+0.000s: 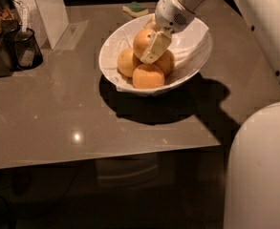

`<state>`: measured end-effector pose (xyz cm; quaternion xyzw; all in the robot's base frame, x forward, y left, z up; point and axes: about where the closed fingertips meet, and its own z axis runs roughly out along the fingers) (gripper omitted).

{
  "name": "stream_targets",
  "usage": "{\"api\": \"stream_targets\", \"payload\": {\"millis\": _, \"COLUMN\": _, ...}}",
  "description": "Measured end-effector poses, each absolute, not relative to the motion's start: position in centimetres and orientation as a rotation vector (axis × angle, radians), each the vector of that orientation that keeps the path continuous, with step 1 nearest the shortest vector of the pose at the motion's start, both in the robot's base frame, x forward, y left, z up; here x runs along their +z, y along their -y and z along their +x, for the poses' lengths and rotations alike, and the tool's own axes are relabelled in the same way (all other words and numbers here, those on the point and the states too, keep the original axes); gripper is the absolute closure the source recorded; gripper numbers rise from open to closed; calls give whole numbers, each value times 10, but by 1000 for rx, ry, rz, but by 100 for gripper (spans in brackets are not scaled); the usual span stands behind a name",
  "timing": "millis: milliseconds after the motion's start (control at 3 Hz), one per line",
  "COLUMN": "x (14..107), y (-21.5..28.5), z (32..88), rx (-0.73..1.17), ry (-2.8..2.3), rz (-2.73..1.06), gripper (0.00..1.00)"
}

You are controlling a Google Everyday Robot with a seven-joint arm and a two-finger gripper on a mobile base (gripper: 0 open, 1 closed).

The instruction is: Pick orange from white bowl

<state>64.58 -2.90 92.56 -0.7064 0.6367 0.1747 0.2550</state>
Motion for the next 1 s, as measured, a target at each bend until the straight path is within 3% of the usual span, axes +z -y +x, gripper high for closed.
{"api": "stream_targets", "payload": {"millis": 333, "x": 926, "y": 29, "z": 646, "rx": 474, "ry": -1729, "rz": -1918, "gripper": 100}}
{"api": "stream_targets", "payload": {"millis": 1000, "x": 943, "y": 40, "z": 634, "rx": 495, "ry": -1666, "rz": -1846, "gripper": 100}}
